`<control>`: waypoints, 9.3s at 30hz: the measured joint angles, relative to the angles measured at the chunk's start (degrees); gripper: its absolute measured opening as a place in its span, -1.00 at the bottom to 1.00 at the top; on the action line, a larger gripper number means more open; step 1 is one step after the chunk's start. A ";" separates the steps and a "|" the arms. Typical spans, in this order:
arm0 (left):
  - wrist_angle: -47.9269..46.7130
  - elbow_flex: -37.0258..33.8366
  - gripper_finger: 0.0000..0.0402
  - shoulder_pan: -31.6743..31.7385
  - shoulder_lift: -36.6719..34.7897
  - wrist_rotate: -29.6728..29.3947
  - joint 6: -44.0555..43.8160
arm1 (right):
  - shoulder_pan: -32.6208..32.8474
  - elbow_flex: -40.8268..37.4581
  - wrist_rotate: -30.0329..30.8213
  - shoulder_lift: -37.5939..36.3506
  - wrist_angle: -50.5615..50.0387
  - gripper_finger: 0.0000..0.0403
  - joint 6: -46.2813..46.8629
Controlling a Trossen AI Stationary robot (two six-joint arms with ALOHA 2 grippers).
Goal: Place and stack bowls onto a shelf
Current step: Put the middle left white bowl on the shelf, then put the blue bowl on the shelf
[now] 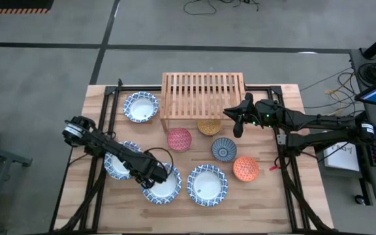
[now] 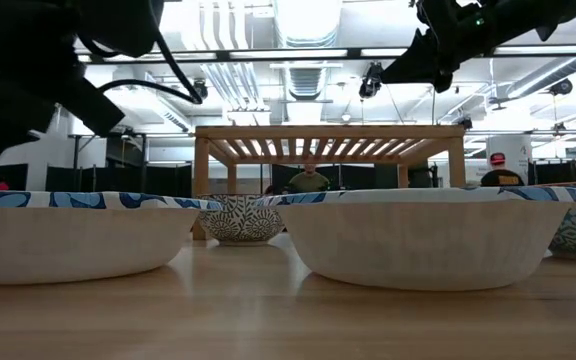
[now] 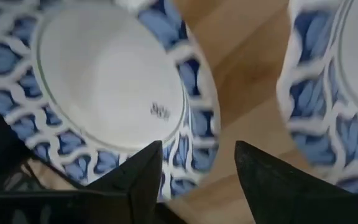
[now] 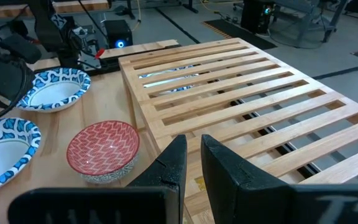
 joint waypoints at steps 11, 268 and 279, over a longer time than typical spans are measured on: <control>2.32 -3.08 -0.17 -0.74 -0.06 -1.34 -1.40 | 0.00 -0.02 0.00 0.00 -0.07 -0.81 0.09; 107.92 -51.10 -1.00 21.38 -58.59 -3.83 58.26 | 18.03 47.93 -8.88 54.82 -62.78 -0.07 45.00; 109.14 -51.10 -1.00 21.38 -58.47 -3.83 57.64 | 18.57 47.41 -3.22 54.82 -56.98 -0.14 48.60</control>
